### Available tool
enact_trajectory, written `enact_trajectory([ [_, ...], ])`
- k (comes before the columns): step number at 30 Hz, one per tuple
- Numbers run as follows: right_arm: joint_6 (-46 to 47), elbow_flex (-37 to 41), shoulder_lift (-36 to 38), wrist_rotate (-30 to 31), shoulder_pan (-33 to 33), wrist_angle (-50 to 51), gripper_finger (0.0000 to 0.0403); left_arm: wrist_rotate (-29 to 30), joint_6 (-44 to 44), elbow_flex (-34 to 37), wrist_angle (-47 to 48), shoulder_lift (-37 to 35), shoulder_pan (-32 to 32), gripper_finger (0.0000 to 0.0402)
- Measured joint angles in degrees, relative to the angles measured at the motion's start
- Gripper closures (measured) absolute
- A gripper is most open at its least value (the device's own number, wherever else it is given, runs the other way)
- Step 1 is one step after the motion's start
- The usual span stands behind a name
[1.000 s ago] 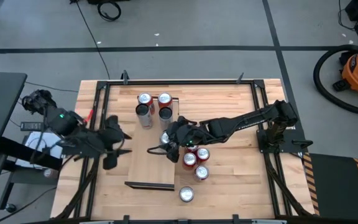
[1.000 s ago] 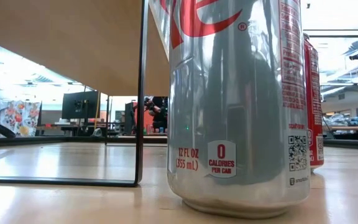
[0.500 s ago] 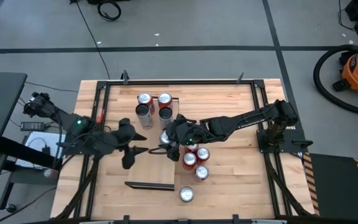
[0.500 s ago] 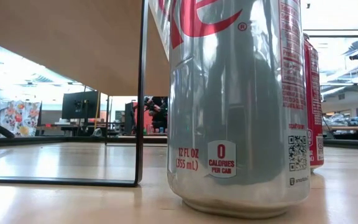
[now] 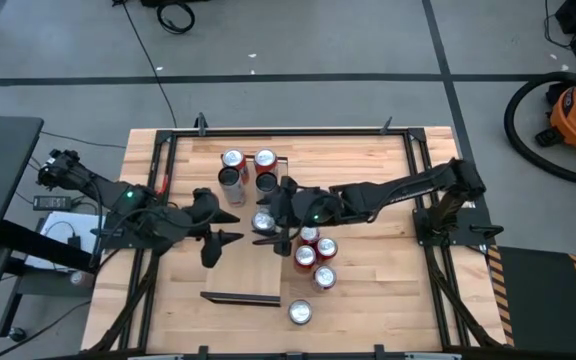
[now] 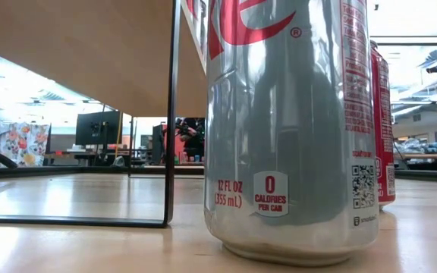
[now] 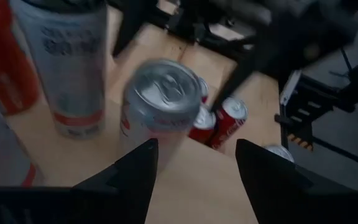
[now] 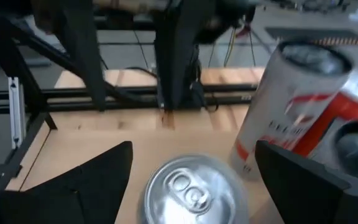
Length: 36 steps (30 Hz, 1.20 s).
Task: Place canned beverage on shelf
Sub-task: Put the top red and silver soda can on the shelf
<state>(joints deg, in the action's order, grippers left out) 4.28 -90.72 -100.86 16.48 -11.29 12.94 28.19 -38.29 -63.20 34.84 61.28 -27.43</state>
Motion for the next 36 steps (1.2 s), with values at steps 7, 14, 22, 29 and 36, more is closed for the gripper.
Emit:
enact_trajectory([
  [7,-5.2,0.0,7.0,-7.5,0.9,3.1,0.0054,-1.1,-3.0,-0.1,0.4,3.1,0.0,0.0175],
  [14,-7.5,0.0,11.2,-25.9,1.7,18.5,0.0055,-1.7,-4.6,0.0,0.9,7.2,-0.1,0.0175],
  [22,-6.9,4.9,11.0,-21.5,1.4,24.4,0.0057,-2.1,0.0,-0.1,2.7,8.6,1.7,0.0175],
  [29,-2.4,12.9,11.0,-19.2,1.4,13.7,0.0089,-2.1,7.0,-0.1,4.8,8.3,4.5,0.0175],
  [36,5.9,22.7,11.0,-18.1,1.4,-7.1,0.0141,-5.5,12.2,-0.1,5.1,8.3,8.0,0.0175],
])
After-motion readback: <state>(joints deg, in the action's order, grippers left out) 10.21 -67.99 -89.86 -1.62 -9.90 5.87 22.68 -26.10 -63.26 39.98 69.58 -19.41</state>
